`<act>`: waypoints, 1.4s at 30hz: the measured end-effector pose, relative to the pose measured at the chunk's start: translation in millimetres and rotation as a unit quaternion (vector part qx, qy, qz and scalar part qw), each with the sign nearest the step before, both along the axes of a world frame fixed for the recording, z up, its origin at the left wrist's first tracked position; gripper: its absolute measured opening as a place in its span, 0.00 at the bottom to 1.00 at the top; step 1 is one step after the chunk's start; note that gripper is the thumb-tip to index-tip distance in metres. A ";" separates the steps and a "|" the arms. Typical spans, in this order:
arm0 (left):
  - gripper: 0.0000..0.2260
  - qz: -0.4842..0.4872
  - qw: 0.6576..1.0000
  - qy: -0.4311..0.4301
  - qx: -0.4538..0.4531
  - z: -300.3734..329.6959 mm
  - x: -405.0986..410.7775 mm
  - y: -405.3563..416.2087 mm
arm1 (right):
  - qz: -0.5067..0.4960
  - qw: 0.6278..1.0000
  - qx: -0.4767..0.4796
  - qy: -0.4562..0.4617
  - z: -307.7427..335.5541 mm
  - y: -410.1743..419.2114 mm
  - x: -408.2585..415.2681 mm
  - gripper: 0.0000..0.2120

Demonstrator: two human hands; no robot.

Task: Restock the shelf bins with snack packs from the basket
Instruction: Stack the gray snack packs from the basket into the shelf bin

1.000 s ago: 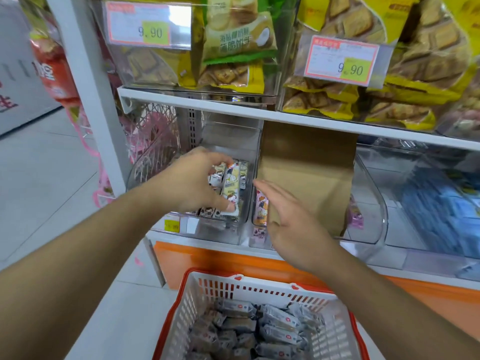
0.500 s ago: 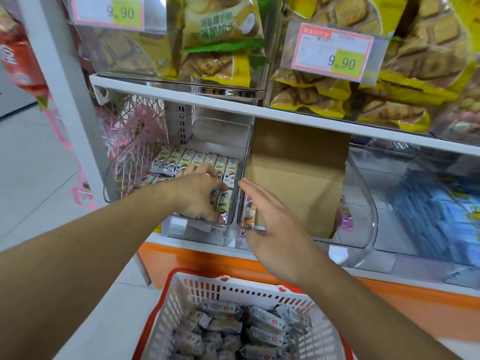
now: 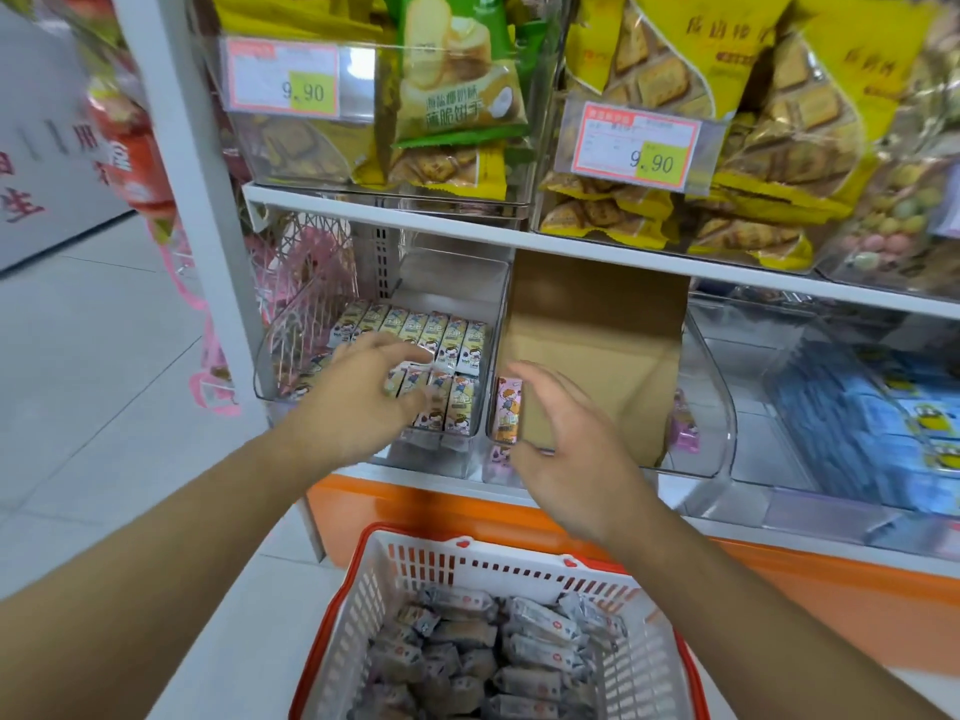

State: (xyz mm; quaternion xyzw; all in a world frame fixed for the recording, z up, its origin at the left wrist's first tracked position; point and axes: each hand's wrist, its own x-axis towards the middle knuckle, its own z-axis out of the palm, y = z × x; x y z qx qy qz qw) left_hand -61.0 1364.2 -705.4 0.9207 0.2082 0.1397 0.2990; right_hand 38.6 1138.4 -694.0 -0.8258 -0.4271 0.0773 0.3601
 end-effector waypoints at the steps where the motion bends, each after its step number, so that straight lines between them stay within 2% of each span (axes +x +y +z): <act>1: 0.12 0.026 0.998 -0.062 -0.010 -2.5 -14.6 -9.7 | -0.007 1.000 0.020 -0.007 -0.7 -2.0 -4.2 0.31; 3: 0.06 0.067 0.986 -0.146 -0.051 -12.2 -44.4 -30.9 | -0.007 0.999 0.044 -0.016 -7.3 -7.1 -13.7 0.25; 5: 0.08 0.082 0.983 -0.142 -0.088 -33.1 -67.0 -46.6 | 0.011 1.000 0.020 -0.007 -22.4 -11.0 -22.8 0.21; 10: 0.08 0.083 0.992 0.014 -0.094 -121.6 -106.0 -66.9 | 0.062 0.985 -0.156 0.048 -85.9 -18.8 -48.7 0.19; 12: 0.20 0.103 0.983 0.121 -0.088 -157.8 -120.9 -71.1 | 0.078 0.970 -0.217 0.077 -118.3 -18.1 -59.9 0.19; 14: 0.30 0.143 0.953 0.220 -0.150 -188.2 -134.9 -76.0 | 0.090 0.952 -0.274 0.100 -153.2 -15.9 -72.3 0.19; 16: 0.33 0.195 0.910 0.272 -0.245 -210.3 -142.7 -80.9 | 0.093 0.939 -0.311 0.111 -187.5 -13.1 -84.2 0.19; 17: 0.33 0.213 0.895 0.271 -0.283 -217.9 -143.8 -82.9 | 0.095 0.933 -0.326 0.118 -202.9 -11.1 -89.9 0.19; 20: 0.31 0.232 0.887 0.243 -0.317 -222.4 -142.6 -84.3 | 0.095 0.919 -0.353 0.148 -247.3 -1.7 -105.7 0.20; 24: 0.30 0.226 0.875 0.247 -0.349 -220.2 -140.1 -81.0 | -0.013 0.939 -0.302 0.162 -289.2 22.0 -116.0 0.26; 26: 0.30 0.234 0.876 0.240 -0.346 -220.1 -139.6 -80.6 | -0.063 0.945 -0.283 0.151 -305.6 34.5 -116.5 0.26; 28: 0.31 0.240 0.873 0.245 -0.347 -222.7 -138.1 -80.0 | -0.089 0.943 -0.295 0.127 -314.9 42.4 -116.8 0.21; 31: 0.32 0.238 0.869 0.257 -0.351 -225.2 -138.0 -79.6 | -0.100 0.942 -0.300 0.114 -317.5 44.7 -117.6 0.14; 34: 0.33 0.236 0.862 0.266 -0.361 -223.4 -137.6 -79.0 | -0.088 0.952 -0.244 0.161 -300.0 39.2 -111.1 0.05; 39: 0.35 0.277 0.829 0.306 -0.378 -207.2 -129.1 -72.4 | -0.035 0.951 -0.189 0.241 -212.4 9.5 -82.3 0.11; 40: 0.35 0.287 0.832 0.307 -0.361 -200.8 -125.7 -72.2 | -0.024 0.952 -0.181 0.247 -187.7 2.3 -75.9 0.13; 42: 0.31 0.287 0.862 0.263 -0.324 -176.1 -114.1 -73.7 | -0.004 0.953 -0.172 0.251 -138.5 -11.6 -63.0 0.17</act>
